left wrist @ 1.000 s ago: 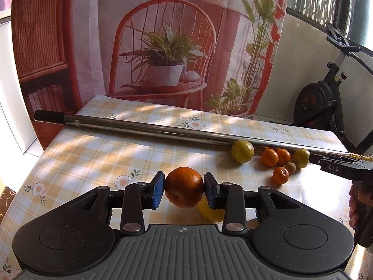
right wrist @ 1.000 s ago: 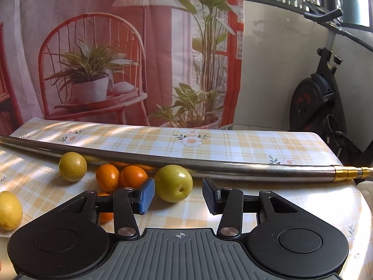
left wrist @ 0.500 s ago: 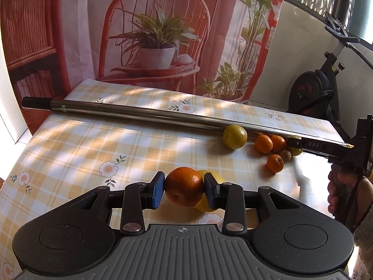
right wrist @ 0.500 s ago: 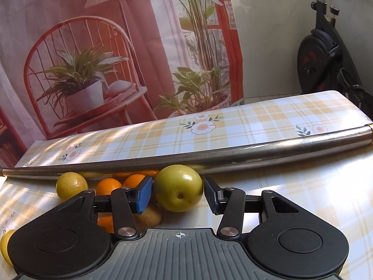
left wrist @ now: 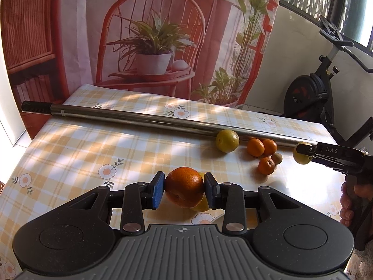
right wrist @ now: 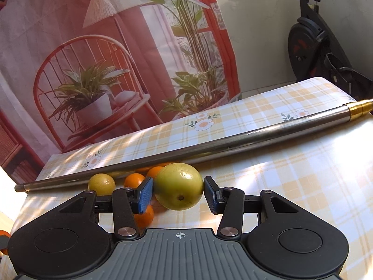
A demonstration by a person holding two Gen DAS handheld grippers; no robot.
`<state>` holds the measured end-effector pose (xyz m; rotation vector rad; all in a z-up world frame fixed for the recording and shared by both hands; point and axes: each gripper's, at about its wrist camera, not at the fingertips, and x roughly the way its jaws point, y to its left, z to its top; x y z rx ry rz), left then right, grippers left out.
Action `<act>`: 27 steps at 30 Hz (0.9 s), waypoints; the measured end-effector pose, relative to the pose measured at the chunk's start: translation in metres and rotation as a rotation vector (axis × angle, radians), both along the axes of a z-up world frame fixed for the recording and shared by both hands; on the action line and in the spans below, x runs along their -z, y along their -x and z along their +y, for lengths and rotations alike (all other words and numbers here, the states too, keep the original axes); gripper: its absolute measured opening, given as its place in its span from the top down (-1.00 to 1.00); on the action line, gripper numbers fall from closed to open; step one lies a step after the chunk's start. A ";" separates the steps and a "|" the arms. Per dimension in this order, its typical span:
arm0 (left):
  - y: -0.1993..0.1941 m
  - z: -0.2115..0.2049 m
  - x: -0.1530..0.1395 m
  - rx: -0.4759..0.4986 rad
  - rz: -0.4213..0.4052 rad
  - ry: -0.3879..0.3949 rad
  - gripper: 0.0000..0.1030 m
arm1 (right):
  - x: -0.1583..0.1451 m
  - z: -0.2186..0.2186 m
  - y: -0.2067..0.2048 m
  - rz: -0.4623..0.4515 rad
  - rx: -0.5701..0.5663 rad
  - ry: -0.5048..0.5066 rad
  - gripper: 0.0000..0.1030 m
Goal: Organize fruits
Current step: 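Lower the orange into the white plate and open the left tool while the right tool carries the apple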
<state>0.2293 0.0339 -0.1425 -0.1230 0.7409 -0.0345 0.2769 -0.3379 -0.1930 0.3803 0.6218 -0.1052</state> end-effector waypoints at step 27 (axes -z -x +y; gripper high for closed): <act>0.045 -0.003 0.028 0.154 0.107 0.093 0.26 | -0.023 0.089 0.105 0.068 -0.090 -0.029 0.15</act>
